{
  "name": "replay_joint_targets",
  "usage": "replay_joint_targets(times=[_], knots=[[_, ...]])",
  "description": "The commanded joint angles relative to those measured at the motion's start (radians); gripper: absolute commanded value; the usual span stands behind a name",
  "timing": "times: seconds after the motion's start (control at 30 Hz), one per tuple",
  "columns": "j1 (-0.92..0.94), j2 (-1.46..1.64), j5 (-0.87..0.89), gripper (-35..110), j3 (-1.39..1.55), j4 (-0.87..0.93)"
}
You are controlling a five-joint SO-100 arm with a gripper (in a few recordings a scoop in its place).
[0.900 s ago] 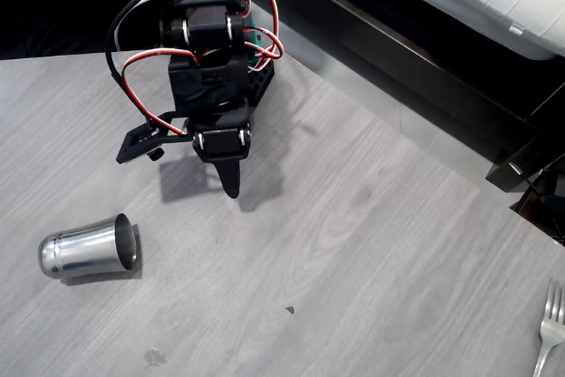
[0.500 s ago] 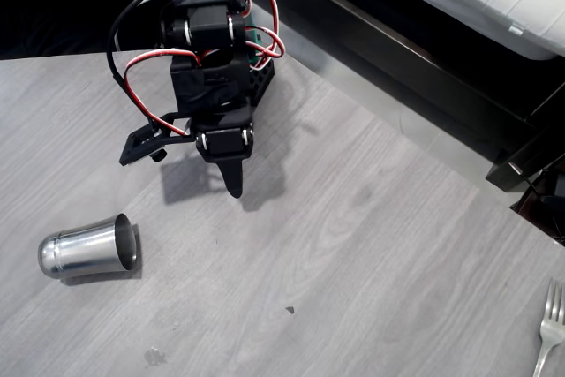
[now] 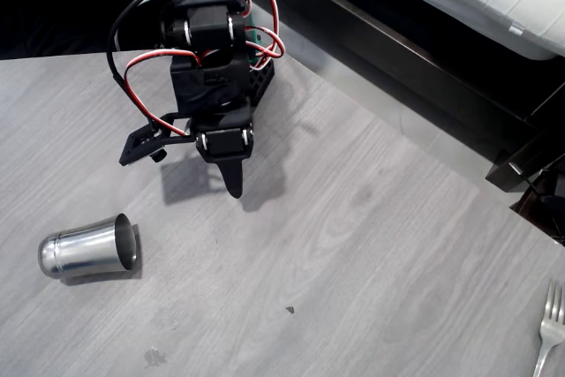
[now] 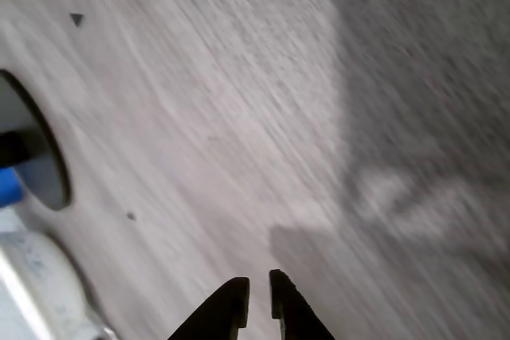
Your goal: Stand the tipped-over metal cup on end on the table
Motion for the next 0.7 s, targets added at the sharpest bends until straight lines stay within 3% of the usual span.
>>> replay_joint_targets(times=[0.0, 0.13, 0.37, 0.67], knots=[[0.074, 0.028, -0.038, 0, -0.077, -0.046], [0.11, -0.08, -0.115, 0, -0.344, 0.015], [0.468, -0.836, -0.348, 0, -1.009, 0.057], [0.772, -1.373, -0.621, 0, -1.267, 0.077]])
